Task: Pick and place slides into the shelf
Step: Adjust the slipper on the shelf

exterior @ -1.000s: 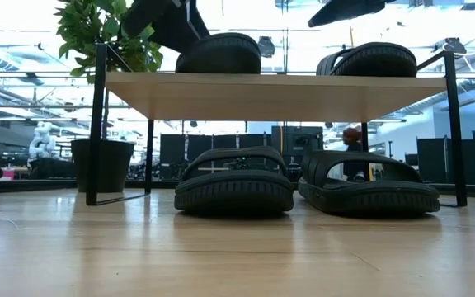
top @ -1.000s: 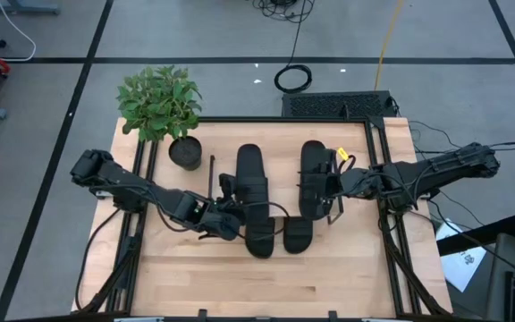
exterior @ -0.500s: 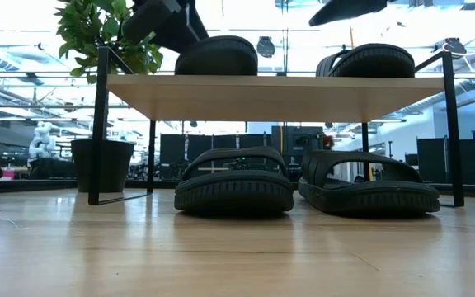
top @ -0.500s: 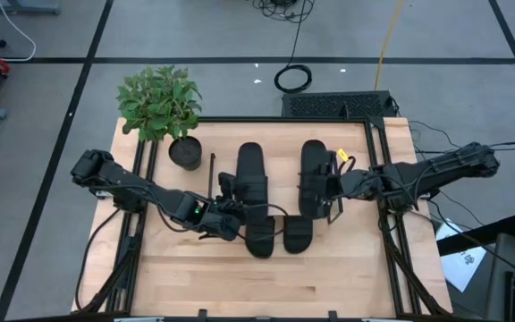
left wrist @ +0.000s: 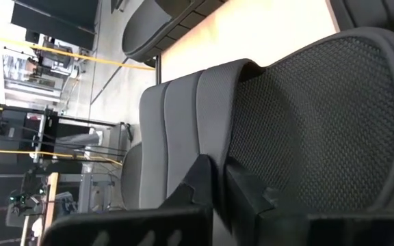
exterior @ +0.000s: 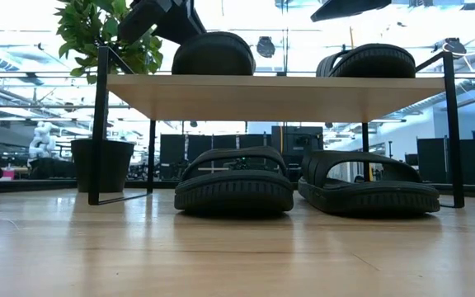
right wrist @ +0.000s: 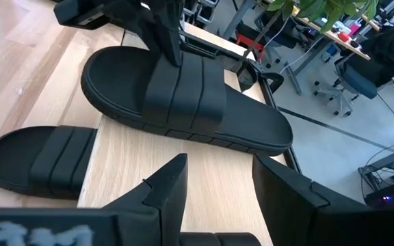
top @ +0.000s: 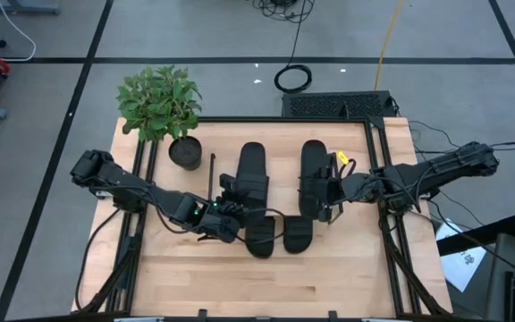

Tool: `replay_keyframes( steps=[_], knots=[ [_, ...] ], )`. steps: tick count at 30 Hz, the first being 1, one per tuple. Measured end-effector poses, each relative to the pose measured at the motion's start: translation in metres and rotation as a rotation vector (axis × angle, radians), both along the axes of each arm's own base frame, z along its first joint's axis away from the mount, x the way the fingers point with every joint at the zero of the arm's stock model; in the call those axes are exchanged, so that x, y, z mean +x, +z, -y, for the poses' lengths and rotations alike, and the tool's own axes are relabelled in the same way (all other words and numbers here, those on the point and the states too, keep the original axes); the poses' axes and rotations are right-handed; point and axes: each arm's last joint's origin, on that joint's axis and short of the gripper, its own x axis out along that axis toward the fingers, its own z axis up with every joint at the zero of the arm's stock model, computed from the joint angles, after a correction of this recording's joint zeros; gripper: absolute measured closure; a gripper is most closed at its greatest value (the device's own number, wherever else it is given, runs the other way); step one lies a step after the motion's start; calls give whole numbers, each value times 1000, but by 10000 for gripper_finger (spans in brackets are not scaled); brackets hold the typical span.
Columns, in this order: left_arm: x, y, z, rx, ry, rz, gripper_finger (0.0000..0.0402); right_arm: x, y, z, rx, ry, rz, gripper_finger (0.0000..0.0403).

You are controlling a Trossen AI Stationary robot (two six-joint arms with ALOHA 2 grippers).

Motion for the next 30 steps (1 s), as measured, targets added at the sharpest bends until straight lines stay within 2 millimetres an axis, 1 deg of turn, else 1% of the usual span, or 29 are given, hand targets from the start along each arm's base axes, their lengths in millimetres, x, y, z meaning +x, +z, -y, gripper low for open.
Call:
replay_keyframes(
  steps=[3, 7, 10, 15, 21, 24, 27, 30],
  knots=[
    [-1, 0, 2, 14, -6, -2, 396, 0, -1, 0, -1, -1, -9, 248],
    [-1, 1, 6, 37, 3, 23, 385, -1, -2, 0, 4, -6, -24, 248],
    [-1, 3, 9, 62, -9, 36, 384, -1, -2, 0, 10, -9, -23, 248],
    [4, 8, 11, 74, -21, 93, 397, -1, -2, 0, 10, -9, -22, 248],
    [7, 13, 12, 106, -12, 137, 384, -1, -2, 0, 13, -11, -22, 248],
    [10, 14, 13, 108, -17, 170, 389, -1, -2, 0, 12, -11, -23, 248],
    [17, 10, 16, 137, -34, 183, 397, -1, -2, 0, 11, -11, -23, 248],
    [27, -1, 19, 209, -28, 168, 394, -1, -2, 0, 9, -12, -23, 248]
  ],
)
